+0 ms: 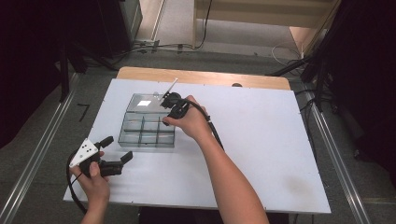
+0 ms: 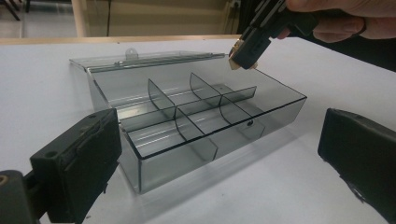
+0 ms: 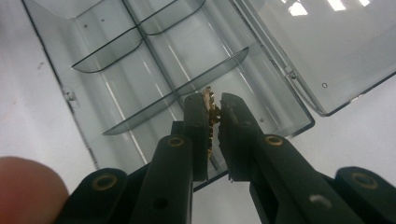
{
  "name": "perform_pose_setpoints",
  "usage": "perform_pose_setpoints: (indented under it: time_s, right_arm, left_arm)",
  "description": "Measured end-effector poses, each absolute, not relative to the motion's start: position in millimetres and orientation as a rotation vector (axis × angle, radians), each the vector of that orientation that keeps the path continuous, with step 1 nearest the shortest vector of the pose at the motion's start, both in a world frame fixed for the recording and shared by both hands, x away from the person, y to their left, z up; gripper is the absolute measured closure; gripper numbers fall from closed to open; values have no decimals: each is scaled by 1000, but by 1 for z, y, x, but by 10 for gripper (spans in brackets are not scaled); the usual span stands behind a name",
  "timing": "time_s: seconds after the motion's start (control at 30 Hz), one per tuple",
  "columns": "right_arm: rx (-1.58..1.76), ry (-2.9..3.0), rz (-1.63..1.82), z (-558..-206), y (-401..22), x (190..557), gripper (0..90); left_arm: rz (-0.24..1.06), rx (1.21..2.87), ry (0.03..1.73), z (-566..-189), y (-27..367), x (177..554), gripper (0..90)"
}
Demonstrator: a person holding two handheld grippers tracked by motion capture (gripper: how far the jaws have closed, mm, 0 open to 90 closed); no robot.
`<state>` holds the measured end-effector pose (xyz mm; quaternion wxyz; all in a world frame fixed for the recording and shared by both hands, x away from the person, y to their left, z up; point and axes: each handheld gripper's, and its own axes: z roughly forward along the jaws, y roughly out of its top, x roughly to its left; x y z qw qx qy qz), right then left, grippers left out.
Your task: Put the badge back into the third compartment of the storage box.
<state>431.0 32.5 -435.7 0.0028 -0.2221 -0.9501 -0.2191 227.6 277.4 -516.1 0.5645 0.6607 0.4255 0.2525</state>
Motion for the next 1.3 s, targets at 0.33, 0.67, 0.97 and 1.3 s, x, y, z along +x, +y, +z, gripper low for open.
perform_pose_setpoints:
  time_s: [0.33,0.67,0.97,1.3]
  right_arm:
    - [-735,-2995,-786,-438,34,434,440]
    - [-772,-3014,-932,-428,32,417,0]
    - [-828,-2921,-1068,-419,6,403,0]
    - [-808,-2896,-1139,-423,-21,391,0]
  left_arm:
    - [592,1552,997,-516,278,228,1]
    - [585,1549,995,-516,278,228,1]
    - [582,1542,1001,-516,278,229,1]
    - [578,1540,1003,-516,279,230,1]
